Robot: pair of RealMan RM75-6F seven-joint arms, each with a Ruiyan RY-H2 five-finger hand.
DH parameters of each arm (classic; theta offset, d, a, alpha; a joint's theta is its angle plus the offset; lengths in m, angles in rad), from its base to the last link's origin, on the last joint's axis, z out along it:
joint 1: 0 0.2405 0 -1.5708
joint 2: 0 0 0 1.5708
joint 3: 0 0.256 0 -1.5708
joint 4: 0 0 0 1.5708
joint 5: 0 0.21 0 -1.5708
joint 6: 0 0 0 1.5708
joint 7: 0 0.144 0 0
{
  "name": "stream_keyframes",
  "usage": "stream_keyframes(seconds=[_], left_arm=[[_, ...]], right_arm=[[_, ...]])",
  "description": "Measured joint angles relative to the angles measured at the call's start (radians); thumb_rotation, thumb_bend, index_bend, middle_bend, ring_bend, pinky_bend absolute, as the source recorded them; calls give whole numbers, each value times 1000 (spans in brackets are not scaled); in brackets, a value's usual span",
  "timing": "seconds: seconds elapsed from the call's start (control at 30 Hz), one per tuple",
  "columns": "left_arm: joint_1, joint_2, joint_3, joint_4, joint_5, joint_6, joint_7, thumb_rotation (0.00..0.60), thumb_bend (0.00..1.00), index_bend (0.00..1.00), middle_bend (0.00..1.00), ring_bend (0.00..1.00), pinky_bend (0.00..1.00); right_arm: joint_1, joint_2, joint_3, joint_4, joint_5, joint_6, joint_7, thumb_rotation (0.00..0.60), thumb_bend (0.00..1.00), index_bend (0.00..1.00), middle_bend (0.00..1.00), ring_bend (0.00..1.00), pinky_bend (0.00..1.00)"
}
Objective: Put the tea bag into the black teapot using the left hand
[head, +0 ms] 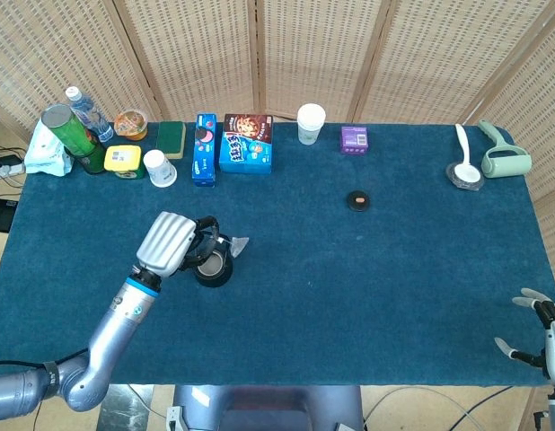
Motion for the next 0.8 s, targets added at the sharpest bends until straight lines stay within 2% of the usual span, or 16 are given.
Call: stream_keyframes(seconds=[0.43, 0.8], left_arm=[[47, 67, 4, -48, 39, 43, -20, 600, 513, 623, 1000, 976, 896], [73, 90, 28, -51, 32, 30, -33, 600, 514, 623, 1000, 976, 896]], right_arm=[[7, 3, 2, -12, -2, -5, -17, 600, 31, 310, 227, 242, 177], [10, 5, 4, -25, 1, -7, -35, 600, 32, 310, 227, 242, 176]])
